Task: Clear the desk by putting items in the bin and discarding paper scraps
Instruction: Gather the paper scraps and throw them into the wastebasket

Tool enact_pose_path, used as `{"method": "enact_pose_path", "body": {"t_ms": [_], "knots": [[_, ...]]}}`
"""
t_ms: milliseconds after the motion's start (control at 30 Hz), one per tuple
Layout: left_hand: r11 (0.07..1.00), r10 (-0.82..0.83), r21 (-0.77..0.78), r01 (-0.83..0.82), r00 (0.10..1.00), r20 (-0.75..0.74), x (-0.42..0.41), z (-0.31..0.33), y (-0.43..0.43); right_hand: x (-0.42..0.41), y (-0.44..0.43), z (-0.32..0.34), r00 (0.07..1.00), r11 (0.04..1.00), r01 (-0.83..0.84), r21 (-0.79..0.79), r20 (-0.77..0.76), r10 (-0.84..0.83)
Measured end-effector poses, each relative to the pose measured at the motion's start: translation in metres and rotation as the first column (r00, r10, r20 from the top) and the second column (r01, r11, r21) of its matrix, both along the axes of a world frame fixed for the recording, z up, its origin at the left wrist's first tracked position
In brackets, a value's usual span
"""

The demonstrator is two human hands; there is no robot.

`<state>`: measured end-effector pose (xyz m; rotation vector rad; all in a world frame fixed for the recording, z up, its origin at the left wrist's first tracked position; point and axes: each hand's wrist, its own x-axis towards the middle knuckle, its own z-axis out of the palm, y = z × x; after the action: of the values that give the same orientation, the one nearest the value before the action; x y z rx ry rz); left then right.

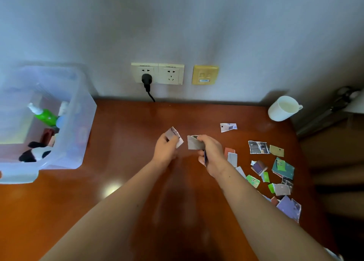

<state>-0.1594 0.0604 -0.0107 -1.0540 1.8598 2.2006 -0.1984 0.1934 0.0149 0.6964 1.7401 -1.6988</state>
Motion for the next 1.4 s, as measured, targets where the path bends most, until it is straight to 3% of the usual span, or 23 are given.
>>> {"method": "enact_pose_path", "body": {"t_ms": [200, 467, 700, 1067, 1400], "knots": [[0.993, 0.021, 0.117, -0.023, 1.000, 0.018, 0.046, 0.019, 0.000, 0.054, -0.006, 0.017, 0.999, 0.999, 0.033, -0.020, -0.039, -0.034], [0.998, 0.047, 0.050, -0.049, 0.998, 0.030, 0.113, 0.031, -0.021, 0.112, -0.032, 0.021, 0.996, 0.998, -0.059, 0.014, -0.072, 0.060], [0.948, 0.320, 0.023, -0.319, 0.947, -0.039, 0.178, 0.043, -0.038, 0.144, -0.075, 0.022, 0.947, 0.950, -0.307, -0.062, -0.115, 0.298], [0.766, 0.639, -0.056, -0.641, 0.768, -0.045, 0.295, 0.049, -0.083, 0.227, -0.159, 0.031, 0.734, 0.728, -0.678, -0.103, -0.137, 0.665], [0.595, 0.800, -0.068, -0.801, 0.599, -0.044, 0.396, 0.033, -0.163, 0.318, -0.274, 0.019, 0.517, 0.505, -0.855, -0.116, -0.118, 0.848]]}}
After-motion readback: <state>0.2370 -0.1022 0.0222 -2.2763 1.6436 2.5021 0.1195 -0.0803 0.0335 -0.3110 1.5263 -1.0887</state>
